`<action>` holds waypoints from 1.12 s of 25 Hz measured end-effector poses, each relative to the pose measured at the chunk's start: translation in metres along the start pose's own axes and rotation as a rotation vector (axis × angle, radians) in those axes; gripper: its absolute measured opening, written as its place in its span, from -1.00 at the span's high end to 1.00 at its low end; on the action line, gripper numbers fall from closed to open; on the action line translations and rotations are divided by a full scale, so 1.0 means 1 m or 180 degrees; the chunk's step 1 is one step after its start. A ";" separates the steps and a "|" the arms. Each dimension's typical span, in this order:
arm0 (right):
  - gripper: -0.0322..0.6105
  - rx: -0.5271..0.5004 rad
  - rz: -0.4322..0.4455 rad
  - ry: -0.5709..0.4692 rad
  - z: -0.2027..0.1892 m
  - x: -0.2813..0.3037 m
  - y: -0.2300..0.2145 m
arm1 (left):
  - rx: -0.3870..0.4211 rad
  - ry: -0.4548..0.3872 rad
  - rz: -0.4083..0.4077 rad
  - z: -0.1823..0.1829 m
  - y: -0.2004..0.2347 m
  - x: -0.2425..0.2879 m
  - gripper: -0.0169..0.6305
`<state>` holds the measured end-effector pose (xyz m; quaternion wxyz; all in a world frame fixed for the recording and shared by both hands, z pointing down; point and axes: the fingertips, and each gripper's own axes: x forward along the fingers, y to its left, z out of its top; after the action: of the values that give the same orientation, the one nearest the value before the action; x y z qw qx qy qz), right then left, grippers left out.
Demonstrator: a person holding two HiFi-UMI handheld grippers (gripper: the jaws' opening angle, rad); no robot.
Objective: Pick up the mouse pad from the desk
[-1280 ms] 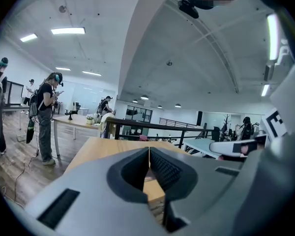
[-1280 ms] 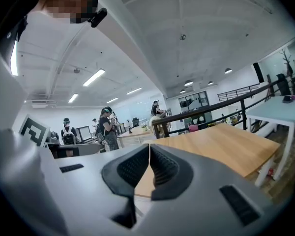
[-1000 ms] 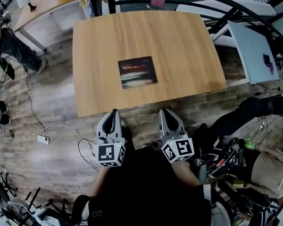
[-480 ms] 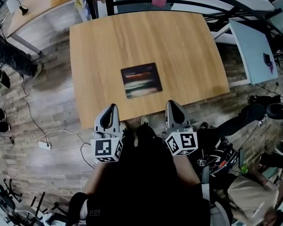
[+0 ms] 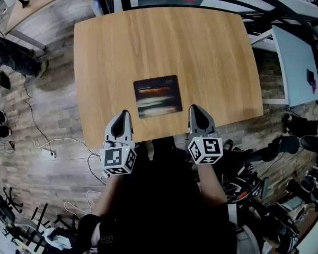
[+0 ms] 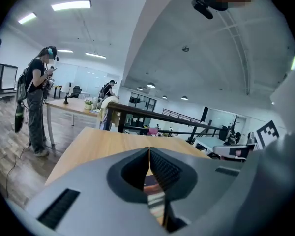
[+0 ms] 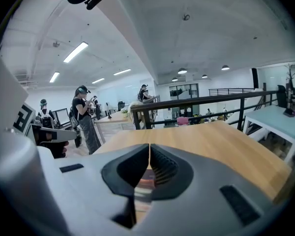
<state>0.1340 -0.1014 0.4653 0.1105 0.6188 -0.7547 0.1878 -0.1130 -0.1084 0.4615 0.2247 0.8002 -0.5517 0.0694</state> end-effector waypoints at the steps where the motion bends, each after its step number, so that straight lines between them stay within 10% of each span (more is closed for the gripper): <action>1: 0.80 0.0001 0.0026 0.0066 -0.004 0.011 -0.007 | -0.0010 0.0029 0.0042 -0.003 0.002 0.012 0.87; 10: 0.79 0.0048 0.0270 0.0843 -0.070 0.107 -0.050 | -0.0081 0.0664 0.0305 -0.075 0.024 0.105 0.84; 14: 0.33 0.0091 0.0396 0.1287 -0.107 0.140 -0.058 | -0.0234 0.1087 0.0282 -0.121 0.030 0.136 0.32; 28: 0.23 0.0214 0.0539 0.2175 -0.195 0.192 -0.063 | -0.0557 0.1913 0.0527 -0.217 0.055 0.170 0.18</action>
<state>0.1429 -0.2010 0.7276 0.3202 0.4587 -0.7162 0.4173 -0.0685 -0.1747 0.7313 0.4391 0.6740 -0.5277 0.2730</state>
